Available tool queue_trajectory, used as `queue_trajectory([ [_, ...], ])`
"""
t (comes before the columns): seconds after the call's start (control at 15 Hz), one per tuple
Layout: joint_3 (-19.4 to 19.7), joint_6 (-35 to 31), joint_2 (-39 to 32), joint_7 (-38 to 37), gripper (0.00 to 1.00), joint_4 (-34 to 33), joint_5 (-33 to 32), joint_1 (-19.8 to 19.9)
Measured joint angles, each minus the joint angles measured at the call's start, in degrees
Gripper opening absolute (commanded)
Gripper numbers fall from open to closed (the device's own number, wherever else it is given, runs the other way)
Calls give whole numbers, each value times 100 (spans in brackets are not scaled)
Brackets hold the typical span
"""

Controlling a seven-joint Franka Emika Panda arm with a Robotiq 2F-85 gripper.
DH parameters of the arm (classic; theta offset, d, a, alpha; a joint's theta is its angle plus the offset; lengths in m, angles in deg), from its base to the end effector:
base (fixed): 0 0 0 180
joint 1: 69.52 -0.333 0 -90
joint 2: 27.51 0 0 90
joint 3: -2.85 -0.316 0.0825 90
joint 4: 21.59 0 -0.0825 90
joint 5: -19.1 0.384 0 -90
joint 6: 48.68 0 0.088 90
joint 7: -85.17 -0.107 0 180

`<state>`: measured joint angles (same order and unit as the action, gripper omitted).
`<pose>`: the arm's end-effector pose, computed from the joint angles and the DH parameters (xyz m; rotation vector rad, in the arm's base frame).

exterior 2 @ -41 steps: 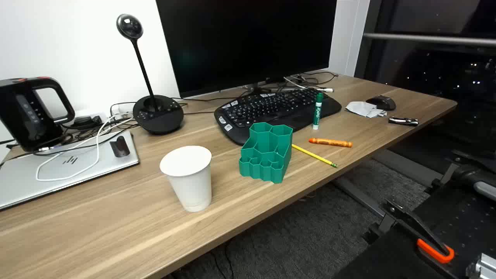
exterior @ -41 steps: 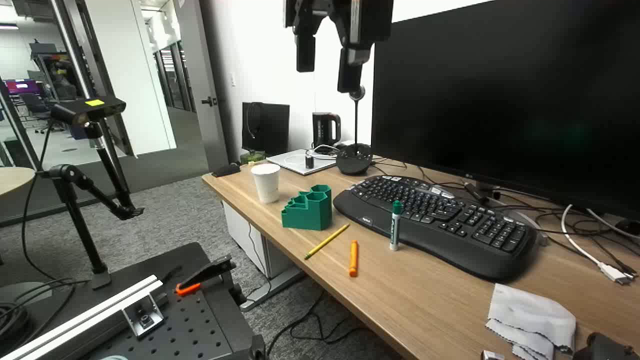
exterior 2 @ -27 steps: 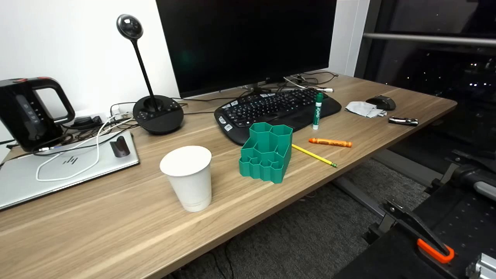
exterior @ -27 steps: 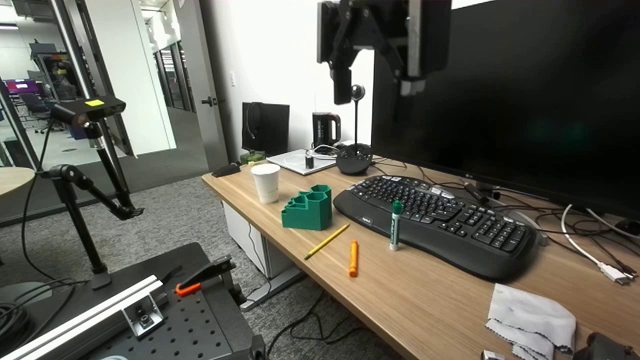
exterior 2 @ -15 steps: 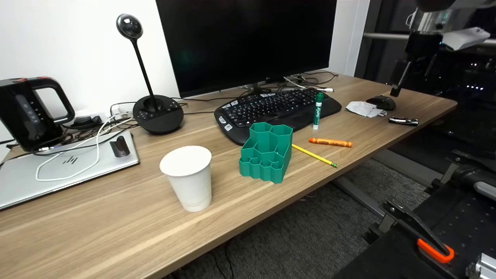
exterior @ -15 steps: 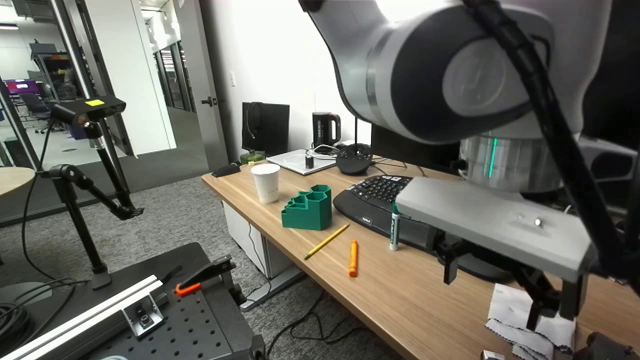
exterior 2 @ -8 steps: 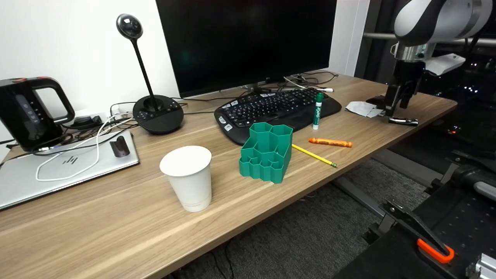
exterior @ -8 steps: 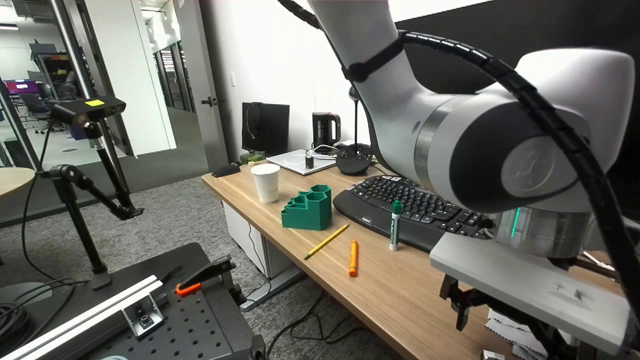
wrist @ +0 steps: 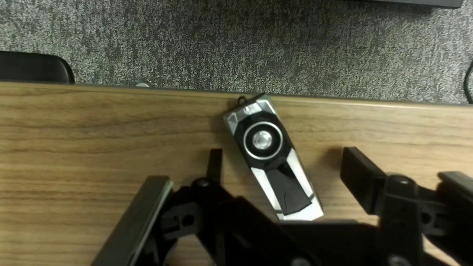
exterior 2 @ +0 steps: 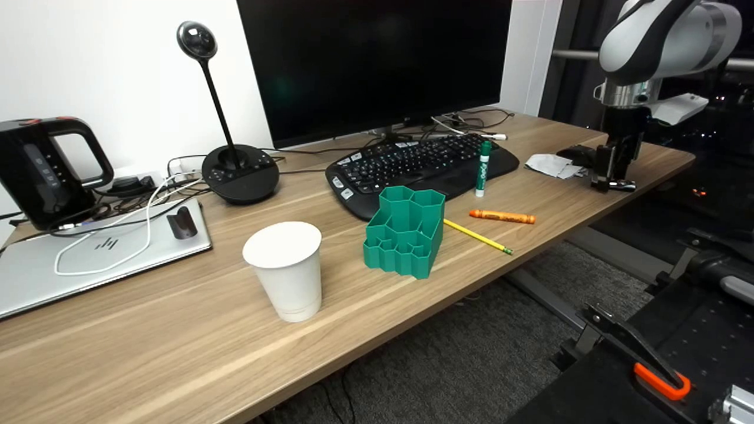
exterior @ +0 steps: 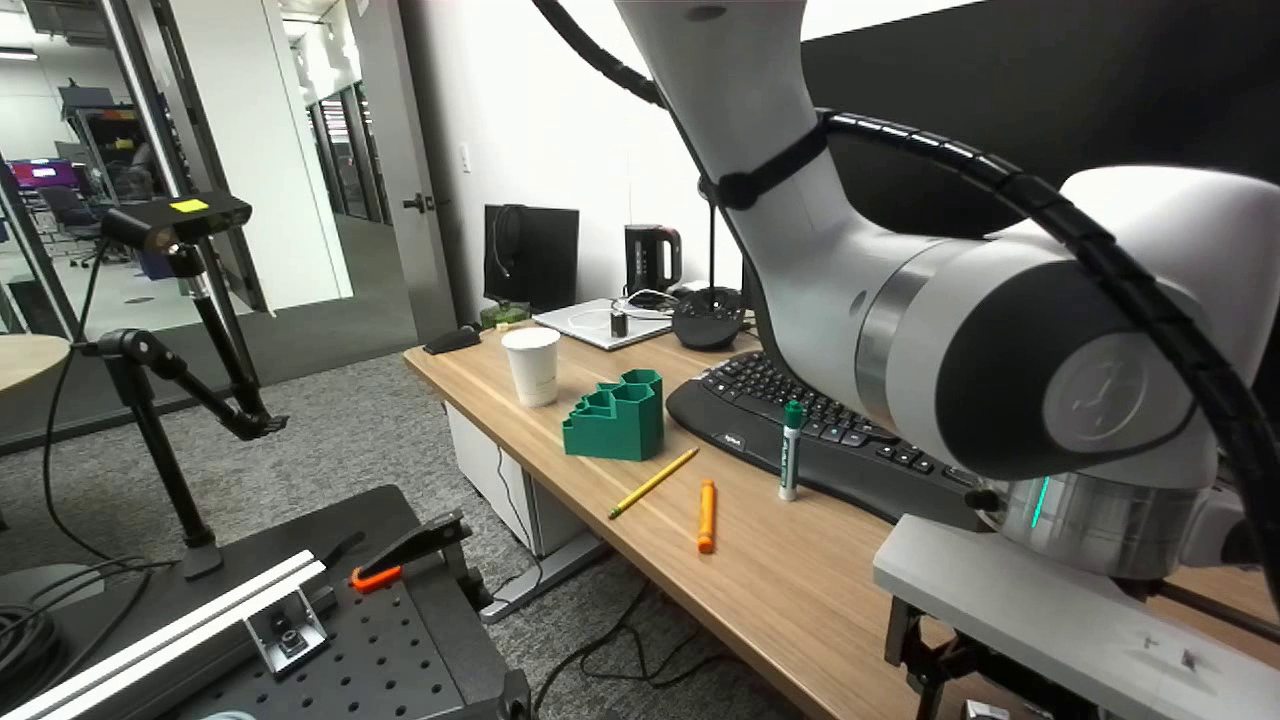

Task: Move the black and silver object to the left

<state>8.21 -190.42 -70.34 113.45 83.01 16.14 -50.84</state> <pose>0.5754 -0.2545 0.1161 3.0857 0.2131 -0.1999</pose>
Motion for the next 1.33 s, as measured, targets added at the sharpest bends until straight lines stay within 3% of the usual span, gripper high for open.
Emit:
queue_trajectory([
  [0.4,-35,9,-30,0,8,-104,-7,-3],
  [0.8,-136,-92,35,52,8,-49,-20,-3],
  [1.33,-954,-415,1148,-82,8,969,346,-198],
])
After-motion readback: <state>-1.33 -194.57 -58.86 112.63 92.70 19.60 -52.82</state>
